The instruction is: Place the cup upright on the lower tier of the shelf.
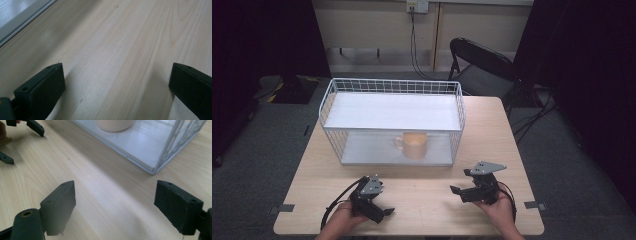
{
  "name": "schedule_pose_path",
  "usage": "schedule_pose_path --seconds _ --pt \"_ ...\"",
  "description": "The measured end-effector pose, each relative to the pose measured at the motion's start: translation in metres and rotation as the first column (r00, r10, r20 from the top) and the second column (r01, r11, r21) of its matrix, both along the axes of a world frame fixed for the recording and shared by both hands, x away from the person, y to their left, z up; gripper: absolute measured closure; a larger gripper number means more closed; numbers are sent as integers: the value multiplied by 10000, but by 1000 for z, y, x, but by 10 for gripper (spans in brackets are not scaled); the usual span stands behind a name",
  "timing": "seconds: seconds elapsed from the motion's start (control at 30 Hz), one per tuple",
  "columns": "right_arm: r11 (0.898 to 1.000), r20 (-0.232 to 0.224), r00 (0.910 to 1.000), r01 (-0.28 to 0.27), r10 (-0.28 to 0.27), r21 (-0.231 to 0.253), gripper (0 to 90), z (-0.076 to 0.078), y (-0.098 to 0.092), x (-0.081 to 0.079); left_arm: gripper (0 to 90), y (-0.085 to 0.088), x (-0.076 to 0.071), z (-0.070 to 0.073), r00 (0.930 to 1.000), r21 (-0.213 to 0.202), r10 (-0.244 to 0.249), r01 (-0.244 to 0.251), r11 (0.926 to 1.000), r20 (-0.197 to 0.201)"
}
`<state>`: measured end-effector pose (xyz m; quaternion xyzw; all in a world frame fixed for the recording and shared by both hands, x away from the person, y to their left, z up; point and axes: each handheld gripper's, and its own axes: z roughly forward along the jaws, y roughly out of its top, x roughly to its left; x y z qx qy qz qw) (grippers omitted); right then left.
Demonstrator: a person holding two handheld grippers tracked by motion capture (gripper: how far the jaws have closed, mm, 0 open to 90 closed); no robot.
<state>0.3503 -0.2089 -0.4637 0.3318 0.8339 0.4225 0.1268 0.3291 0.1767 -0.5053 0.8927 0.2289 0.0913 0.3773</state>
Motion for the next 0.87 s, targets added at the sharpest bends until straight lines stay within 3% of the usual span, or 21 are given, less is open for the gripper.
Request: schedule_pose_path --seconds 0.37,0.87 --pt "9997 -103 9998 193 -195 -152 167 -15 -25 -4 1 0 0 0 10000 -53 31 -31 10000 -16" --pt "9949 -276 9996 -95 67 -1005 169 -36 -26 -8 0 0 0 0 10000 20 44 -44 10000 7"
